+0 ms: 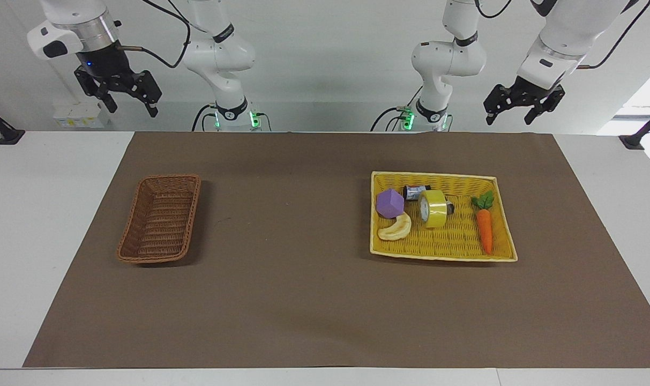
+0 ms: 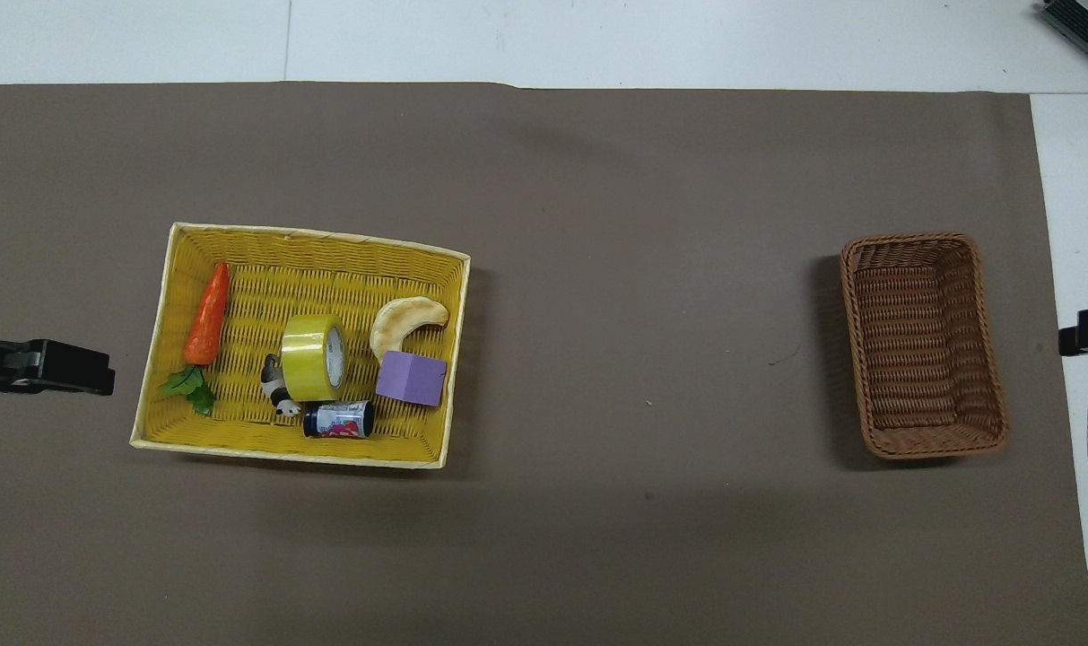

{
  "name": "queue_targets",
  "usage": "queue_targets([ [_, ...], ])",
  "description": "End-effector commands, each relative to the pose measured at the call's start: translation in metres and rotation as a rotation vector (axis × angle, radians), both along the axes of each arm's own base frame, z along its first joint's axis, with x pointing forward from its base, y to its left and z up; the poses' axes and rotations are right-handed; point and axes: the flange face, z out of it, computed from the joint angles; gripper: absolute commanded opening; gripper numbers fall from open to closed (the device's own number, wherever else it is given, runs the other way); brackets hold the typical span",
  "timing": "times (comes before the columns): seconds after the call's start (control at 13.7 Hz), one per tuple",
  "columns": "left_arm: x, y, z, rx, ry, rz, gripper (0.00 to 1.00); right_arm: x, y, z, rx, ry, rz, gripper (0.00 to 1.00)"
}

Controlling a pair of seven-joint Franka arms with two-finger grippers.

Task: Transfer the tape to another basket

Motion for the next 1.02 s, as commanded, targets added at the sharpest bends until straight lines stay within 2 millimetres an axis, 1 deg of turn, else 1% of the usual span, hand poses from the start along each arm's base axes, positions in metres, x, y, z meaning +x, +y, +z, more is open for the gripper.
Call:
queue_targets([
  [0.0, 0.0006, 0.003, -0.0001, 0.01, -0.01, 0.003, 1.0, -0.0039, -0.0006, 0.0001, 0.001, -0.005, 0.017, 1.0],
  [0.95, 0.001, 0.0019, -0.0004, 0.007, -0.013, 0.009, 1.0, -0.0046, -0.0007, -0.0005, 0.0, 0.001, 0.02, 1.0],
])
